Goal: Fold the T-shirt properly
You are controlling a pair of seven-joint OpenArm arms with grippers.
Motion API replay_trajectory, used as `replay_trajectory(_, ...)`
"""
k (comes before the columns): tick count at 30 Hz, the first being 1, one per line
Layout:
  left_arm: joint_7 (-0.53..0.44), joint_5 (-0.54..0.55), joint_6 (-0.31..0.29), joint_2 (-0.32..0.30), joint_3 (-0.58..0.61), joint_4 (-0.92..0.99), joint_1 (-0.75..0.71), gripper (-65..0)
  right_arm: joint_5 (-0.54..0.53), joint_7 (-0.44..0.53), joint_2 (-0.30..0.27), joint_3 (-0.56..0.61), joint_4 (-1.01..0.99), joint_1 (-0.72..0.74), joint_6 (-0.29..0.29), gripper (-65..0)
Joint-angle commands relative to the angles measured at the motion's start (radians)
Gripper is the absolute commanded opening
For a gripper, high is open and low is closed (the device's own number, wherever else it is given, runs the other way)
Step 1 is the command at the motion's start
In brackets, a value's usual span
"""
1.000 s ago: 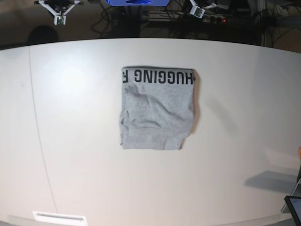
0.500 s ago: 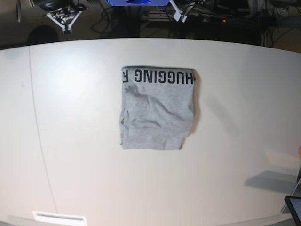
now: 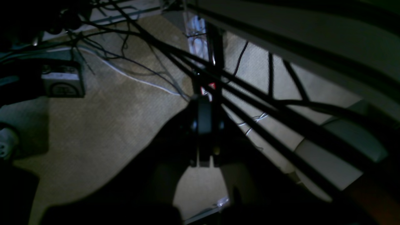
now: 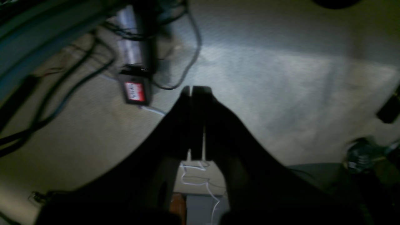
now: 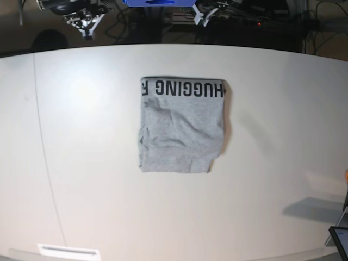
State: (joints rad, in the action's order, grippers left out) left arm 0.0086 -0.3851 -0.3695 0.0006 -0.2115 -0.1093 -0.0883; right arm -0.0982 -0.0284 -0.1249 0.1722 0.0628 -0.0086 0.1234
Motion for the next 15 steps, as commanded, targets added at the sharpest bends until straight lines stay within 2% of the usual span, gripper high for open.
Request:
replay_trajectory(1, 0.001, 0.001, -0.004, -0.001, 0.002, -0.002, 0.000, -65.0, -0.001, 0.000, 0.000, -0.001, -0.001, -0.014, 0.002, -65.0)
replay_trajectory(7, 0.001, 0.001, -0.004, -0.001, -0.001, 0.000, 0.029, -65.0, -0.001, 0.045, 0.004, -0.001, 0.001, -0.023, 0.002, -65.0)
replay_trajectory(15, 0.003, 0.001, -0.004, -0.001, -0.001, 0.000, 0.035, -65.0, -0.001, 0.048, -0.015, 0.000, -0.001, -0.026, 0.000, -65.0)
